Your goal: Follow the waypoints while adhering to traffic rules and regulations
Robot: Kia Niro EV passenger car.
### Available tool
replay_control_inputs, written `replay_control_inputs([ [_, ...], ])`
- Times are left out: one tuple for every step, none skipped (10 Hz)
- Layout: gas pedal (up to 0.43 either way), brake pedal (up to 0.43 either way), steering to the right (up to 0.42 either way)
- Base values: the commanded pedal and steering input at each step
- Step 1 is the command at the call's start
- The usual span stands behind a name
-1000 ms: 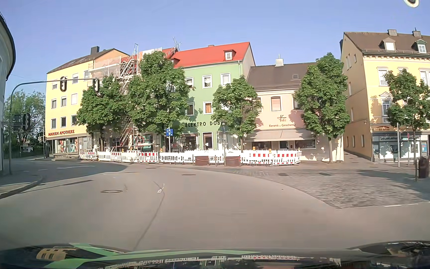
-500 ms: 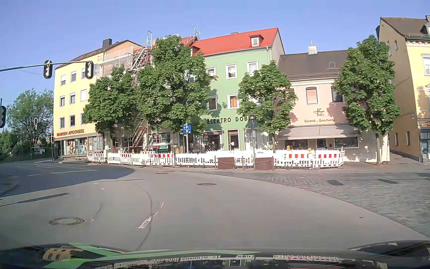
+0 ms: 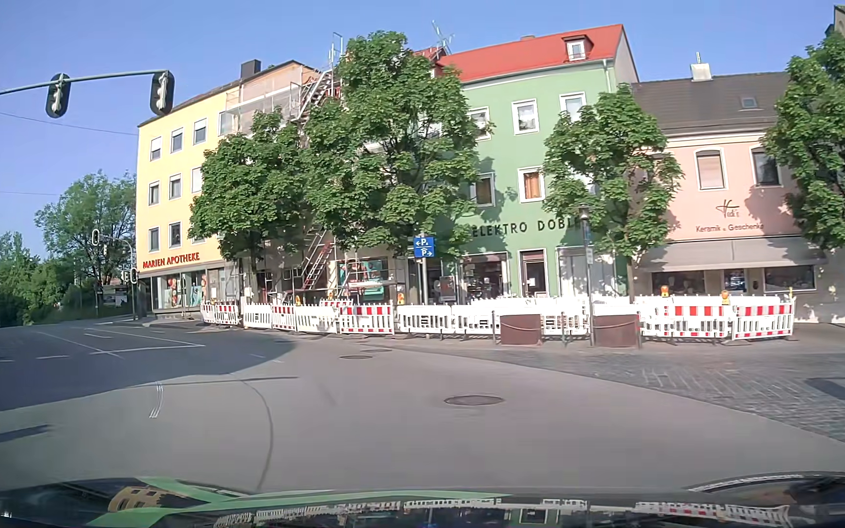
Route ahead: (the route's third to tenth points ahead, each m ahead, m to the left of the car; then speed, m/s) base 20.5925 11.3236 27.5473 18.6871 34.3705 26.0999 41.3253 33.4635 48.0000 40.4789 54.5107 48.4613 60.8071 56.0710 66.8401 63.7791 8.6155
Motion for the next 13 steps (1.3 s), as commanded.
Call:
replay_control_inputs([
  [0.0, 0.0, -0.15],
  [0.0, 0.0, -0.156],
  [0.008, 0.0, -0.159],
  [0.028, 0.0, -0.162],
  [0.047, 0.0, -0.164],
  [0.059, 0.0, -0.164],
  [0.079, 0.0, -0.164],
  [0.098, 0.0, -0.164],
  [0.098, 0.0, -0.162],
  [0.11, 0.0, -0.16],
  [0.118, 0.0, -0.158],
  [0.118, 0.0, -0.155],
  [0.13, 0.0, -0.154],
])
